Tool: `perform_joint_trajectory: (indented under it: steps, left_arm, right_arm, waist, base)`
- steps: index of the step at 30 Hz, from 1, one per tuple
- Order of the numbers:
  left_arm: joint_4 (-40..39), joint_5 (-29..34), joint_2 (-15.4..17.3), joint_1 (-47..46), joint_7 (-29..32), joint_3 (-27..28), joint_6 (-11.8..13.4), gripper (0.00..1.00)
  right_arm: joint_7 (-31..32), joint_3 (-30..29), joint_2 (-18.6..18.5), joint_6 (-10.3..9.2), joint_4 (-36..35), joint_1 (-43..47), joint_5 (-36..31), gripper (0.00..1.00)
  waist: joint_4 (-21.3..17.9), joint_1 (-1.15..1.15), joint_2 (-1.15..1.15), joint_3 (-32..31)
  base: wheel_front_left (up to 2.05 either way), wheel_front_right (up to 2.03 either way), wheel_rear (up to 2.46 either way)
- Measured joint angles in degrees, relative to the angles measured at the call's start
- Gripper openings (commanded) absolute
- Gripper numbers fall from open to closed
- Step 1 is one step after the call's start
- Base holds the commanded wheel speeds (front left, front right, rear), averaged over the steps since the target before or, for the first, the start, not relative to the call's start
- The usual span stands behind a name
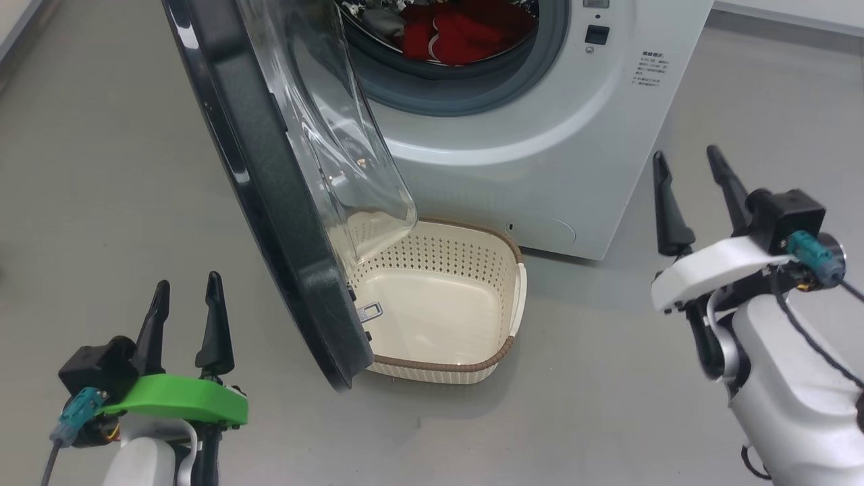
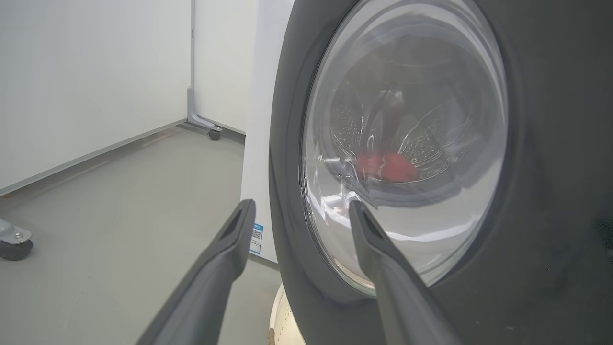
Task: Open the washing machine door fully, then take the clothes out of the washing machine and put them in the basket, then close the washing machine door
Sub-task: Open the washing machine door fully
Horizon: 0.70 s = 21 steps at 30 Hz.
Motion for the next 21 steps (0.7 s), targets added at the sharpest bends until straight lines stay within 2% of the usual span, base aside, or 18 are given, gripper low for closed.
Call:
perform_joint_trajectory:
  steps: [4, 13, 21]
  left_arm:
    - [-0.05, 0.1, 0.0, 0.19, 0.0, -0.04, 0.0, 1.0]
    - [-0.01, 0.37, 0.0, 0.2, -0.01, -0.19, 0.0, 1.0]
    - [0.11, 0.68, 0.0, 0.41, -0.01, -0.19, 0.0, 1.0]
  right_arm:
    - [0.0, 2.37, 0.53, -0.47, 0.03, 3.9, -4.25, 1.0]
    - [0.0, 3.04, 1.38, -1.92, 1.42, 6.2, -7.53, 1.0]
    - [0.0, 2.53, 2.52, -2.24, 1.88, 7.27, -8.94, 1.0]
  waist:
    - [-0.09, 0.0, 0.0, -0.11]
    - [-0.08, 0.0, 0.0, -0.69]
    - [-0.07, 0.0, 0.0, -1.08]
  base:
    - [0.0, 0.0, 0.0]
    - [0.0, 0.0, 0.0]
    - [0.0, 0.0, 0.0]
